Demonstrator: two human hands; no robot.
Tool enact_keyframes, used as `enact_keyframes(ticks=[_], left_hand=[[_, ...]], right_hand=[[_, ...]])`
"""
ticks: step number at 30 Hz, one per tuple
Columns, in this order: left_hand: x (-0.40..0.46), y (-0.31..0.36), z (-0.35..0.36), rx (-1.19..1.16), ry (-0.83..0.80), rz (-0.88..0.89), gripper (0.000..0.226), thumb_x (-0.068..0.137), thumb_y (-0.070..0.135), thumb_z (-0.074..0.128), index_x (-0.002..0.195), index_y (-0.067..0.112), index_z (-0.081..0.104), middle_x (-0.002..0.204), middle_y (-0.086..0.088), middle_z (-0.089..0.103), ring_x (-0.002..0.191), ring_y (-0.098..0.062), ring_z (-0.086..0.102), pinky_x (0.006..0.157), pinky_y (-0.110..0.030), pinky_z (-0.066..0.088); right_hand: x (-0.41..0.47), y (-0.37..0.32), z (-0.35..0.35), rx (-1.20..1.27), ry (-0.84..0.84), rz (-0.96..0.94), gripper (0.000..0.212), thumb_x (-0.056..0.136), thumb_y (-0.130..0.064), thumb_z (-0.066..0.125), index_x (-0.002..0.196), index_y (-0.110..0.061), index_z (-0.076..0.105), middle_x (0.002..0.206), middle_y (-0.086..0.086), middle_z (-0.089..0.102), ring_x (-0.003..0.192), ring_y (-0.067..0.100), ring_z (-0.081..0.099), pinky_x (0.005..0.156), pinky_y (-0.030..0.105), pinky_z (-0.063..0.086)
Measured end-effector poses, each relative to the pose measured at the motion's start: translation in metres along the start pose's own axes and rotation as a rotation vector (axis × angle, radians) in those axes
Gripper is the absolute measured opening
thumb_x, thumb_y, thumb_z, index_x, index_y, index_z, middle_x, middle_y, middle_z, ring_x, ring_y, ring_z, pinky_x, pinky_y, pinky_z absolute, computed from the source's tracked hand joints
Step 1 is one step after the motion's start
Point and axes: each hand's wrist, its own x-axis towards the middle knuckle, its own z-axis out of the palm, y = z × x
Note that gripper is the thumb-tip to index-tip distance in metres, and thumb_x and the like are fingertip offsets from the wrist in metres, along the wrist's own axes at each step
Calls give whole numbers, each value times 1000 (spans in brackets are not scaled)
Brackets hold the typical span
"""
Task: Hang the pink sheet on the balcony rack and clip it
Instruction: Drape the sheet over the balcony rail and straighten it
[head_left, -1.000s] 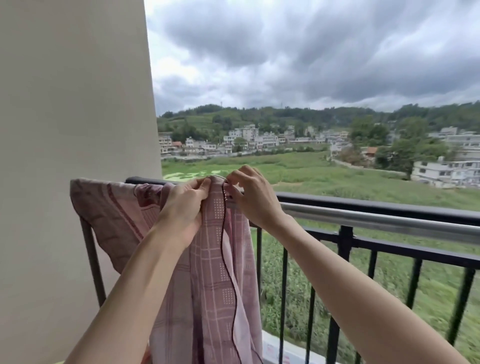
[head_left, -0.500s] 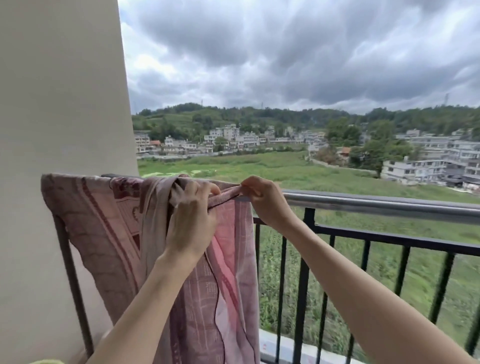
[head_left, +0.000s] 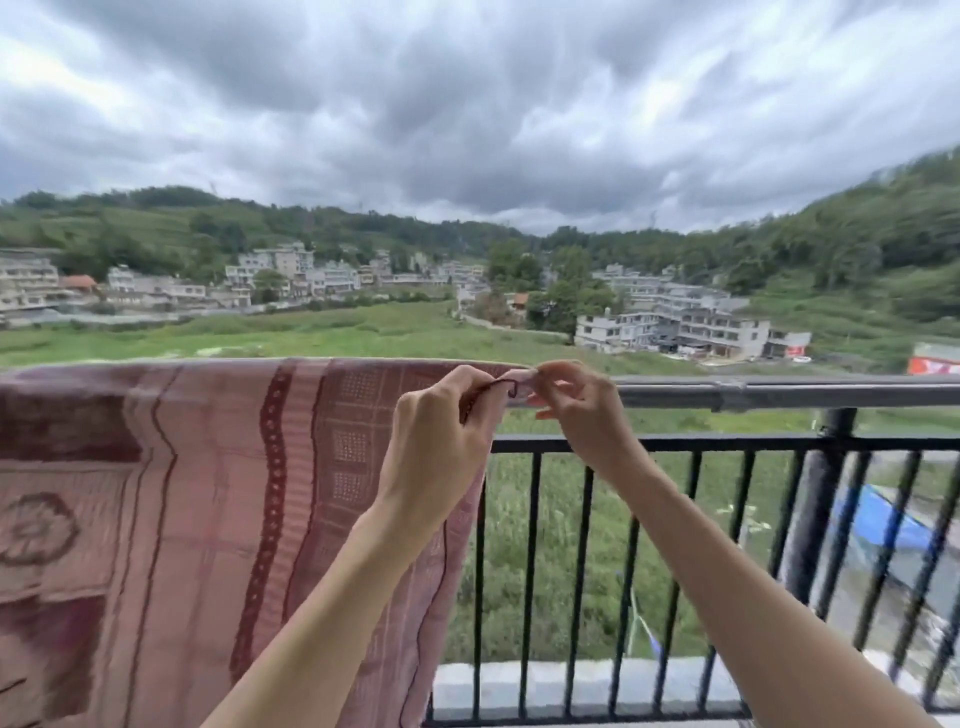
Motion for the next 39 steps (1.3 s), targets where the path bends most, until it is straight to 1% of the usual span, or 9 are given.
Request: enact_keyframes(ticks=[5,12,15,19,22,24,27,31,39], left_hand=[[22,74,104,-107,-19,55,17,88,23,60,98,13,69,76,6,66,51,6,50,50,-2,35],[38,144,224,-194,-36,120,16,89,18,60,99,12,70,94,-1,70,81,-9,59,73,-11,43],[53,157,257,-251,24,58,15,88,16,60,97,10,70,84,-1,70,67,-7,58,63,-15,45],[69,165,298,-347,-82,-18,15,87,14,60,75,11,70,56,8,61,43,-2,48,41,-10,34],[70,180,336,-432,-144,-75,22,85,15,62,67,5,70,61,-8,68,51,-16,57,49,-31,48],[74,192,359,-491,-157,-93,21,83,15,63,67,4,70,66,-12,70,62,-22,61,58,-38,50],[88,206,394,-561,-197,-119,19,82,14,63,66,9,72,63,-7,69,55,-11,59,62,-30,49],[110,227,448,-574,-258,-138,21,81,9,62,63,10,73,49,17,59,50,12,53,51,-7,40],[112,301,578,-544,-310,-99,15,86,17,61,82,10,74,71,2,69,61,-1,59,54,-10,43]], right_hand=[[-7,33,-111,102,89,188,15,91,-11,55,98,-7,68,83,6,68,68,12,62,62,23,53],[-22,59,-245,274,225,317,13,90,-11,56,93,-8,68,69,-1,70,65,9,65,57,16,48],[-33,72,-293,269,265,319,14,90,-12,56,83,-14,68,72,-3,73,68,8,68,61,18,49],[-38,87,-329,160,88,338,10,89,-13,57,92,-11,67,91,4,71,85,15,68,75,24,55],[-31,106,-339,40,-40,342,21,86,-15,62,106,-11,64,102,2,69,96,15,66,85,29,54],[-26,123,-347,11,-34,309,13,85,-11,64,96,-15,67,92,-5,71,88,11,67,84,30,54],[-18,147,-373,79,101,264,12,83,-4,63,85,-14,70,79,-4,73,77,14,67,84,36,55],[-13,168,-431,129,187,276,12,88,-6,58,87,-8,70,80,1,72,77,16,66,73,29,54],[-28,206,-557,131,374,296,19,90,-4,52,82,-9,68,71,-2,68,69,11,62,64,21,52]])
